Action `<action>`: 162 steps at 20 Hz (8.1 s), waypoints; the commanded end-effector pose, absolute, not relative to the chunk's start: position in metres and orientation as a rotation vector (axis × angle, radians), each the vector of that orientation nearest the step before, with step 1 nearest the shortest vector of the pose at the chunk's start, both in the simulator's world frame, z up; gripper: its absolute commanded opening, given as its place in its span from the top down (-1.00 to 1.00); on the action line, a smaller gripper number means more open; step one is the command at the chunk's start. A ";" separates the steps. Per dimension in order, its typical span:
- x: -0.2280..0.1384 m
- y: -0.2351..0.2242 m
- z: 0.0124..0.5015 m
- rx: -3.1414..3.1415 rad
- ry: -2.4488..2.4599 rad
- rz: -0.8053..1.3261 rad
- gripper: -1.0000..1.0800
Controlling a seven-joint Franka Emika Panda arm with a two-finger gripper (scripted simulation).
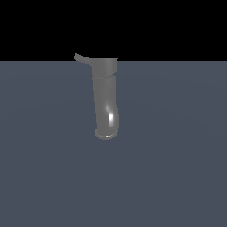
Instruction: Turn on the faucet by rotating a designated handle.
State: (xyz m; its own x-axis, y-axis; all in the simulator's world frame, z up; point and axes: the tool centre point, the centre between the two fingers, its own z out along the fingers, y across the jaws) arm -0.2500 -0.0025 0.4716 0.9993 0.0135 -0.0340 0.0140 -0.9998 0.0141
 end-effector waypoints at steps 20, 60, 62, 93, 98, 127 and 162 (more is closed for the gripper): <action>-0.238 0.002 0.483 3.092 -0.035 -0.002 1.00; -0.056 0.058 0.397 2.892 -1.357 -0.080 1.00; -0.047 0.062 0.390 2.855 -1.428 -0.081 1.00; 0.037 0.104 0.298 2.352 -2.083 0.000 1.00; 0.034 0.105 0.298 2.353 -2.081 -0.001 1.00; -0.038 0.105 0.298 2.358 -2.080 0.005 1.00; -0.084 0.030 0.298 2.405 -2.019 -0.006 1.00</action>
